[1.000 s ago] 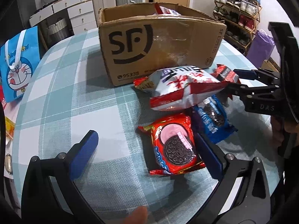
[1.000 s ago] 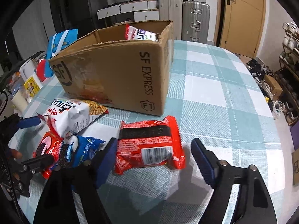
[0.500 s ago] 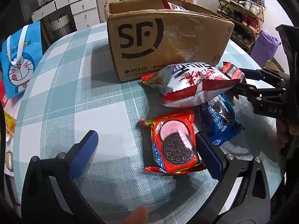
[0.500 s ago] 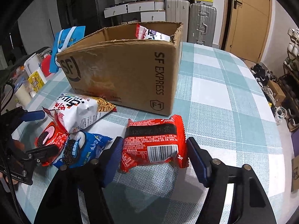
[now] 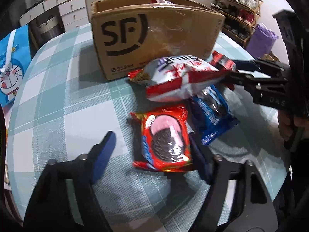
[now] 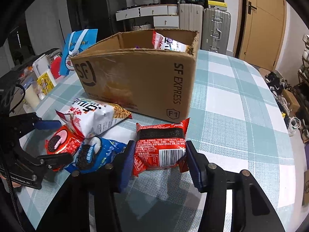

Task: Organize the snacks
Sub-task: 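Grasp the red Oreo pack with left gripper while right grasps the red wafer pack, then lift both packs over the box and open both grippers to release them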

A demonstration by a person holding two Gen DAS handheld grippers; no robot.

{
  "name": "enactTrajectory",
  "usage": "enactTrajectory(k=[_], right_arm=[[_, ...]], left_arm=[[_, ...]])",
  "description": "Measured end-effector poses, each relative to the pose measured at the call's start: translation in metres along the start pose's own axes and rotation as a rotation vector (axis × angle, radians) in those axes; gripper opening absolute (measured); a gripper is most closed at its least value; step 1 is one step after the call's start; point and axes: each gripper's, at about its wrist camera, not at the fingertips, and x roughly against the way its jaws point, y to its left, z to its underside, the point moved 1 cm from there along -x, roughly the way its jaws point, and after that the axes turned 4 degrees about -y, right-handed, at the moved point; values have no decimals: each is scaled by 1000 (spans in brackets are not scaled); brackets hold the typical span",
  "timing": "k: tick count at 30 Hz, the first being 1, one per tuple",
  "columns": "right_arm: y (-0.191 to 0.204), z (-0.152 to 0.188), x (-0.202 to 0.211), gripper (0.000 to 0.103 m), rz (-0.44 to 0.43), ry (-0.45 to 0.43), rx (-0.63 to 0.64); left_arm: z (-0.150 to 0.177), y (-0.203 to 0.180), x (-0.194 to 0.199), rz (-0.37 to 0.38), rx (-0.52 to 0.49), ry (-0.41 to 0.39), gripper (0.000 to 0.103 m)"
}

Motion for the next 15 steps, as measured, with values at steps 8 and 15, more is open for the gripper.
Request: enactTrajectory(k=[8,15], right_arm=[[6,-4,10,52,-19,-33,15],[8,-7,19,52,-28,-58,20]], left_arm=[[0,0,8,11,-4,-36,42],[-1,2,21,17,10,-65,41]])
